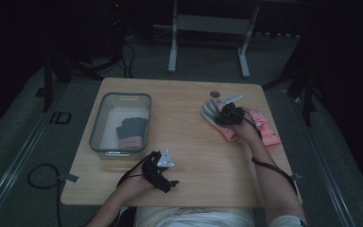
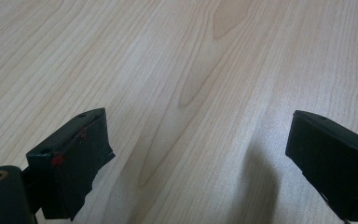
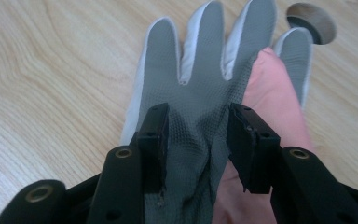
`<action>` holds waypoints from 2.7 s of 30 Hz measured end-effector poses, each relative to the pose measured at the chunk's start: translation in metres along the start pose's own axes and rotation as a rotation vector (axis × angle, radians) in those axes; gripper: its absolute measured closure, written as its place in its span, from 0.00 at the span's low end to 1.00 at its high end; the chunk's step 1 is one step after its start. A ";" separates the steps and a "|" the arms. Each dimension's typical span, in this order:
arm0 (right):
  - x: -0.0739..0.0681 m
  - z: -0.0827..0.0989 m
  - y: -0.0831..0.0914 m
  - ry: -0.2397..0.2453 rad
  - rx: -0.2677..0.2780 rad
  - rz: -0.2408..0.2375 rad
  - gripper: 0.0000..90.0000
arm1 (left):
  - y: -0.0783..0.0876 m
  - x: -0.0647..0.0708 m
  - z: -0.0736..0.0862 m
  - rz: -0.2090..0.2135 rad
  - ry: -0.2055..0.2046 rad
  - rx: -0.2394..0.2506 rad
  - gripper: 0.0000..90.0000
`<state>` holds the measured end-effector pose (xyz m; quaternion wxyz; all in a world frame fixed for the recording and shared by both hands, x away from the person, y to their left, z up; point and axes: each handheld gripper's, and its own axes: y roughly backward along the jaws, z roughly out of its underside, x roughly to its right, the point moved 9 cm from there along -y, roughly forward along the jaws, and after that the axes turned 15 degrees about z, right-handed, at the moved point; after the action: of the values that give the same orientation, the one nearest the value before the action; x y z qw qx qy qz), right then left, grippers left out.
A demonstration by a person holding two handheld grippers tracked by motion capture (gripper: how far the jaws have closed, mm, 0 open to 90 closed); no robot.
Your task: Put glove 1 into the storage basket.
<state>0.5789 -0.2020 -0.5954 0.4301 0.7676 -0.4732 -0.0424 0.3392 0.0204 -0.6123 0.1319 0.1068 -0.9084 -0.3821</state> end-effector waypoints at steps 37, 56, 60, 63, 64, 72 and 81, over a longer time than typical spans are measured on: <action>-0.083 -0.020 0.111 -0.518 -0.025 0.178 0.99 | 0.001 0.003 -0.002 -0.011 -0.052 -0.009 0.07; -0.118 -0.010 0.048 -0.551 -0.117 0.185 0.94 | 0.001 0.003 0.000 -0.011 -0.052 -0.010 0.07; -0.117 -0.013 0.049 -0.539 -0.107 0.182 0.88 | 0.000 0.003 0.001 -0.011 -0.055 -0.012 0.07; -0.118 -0.017 0.055 -0.519 -0.087 0.157 0.78 | 0.000 0.003 0.000 -0.010 -0.054 -0.010 0.07; -0.117 -0.019 0.057 -0.503 -0.079 0.151 0.76 | 0.000 0.003 0.001 -0.010 -0.053 -0.009 0.07; -0.093 -0.033 0.096 -0.374 0.089 0.151 0.67 | -0.001 0.006 0.001 -0.008 -0.060 -0.022 0.07; -0.027 -0.012 0.126 -0.266 0.173 0.120 0.69 | -0.002 0.009 0.001 0.008 -0.087 -0.024 0.07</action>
<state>0.4823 -0.1969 -0.5088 0.2975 0.7599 -0.5728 -0.0769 0.3310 0.0174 -0.6131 0.0951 0.0851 -0.9090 -0.3968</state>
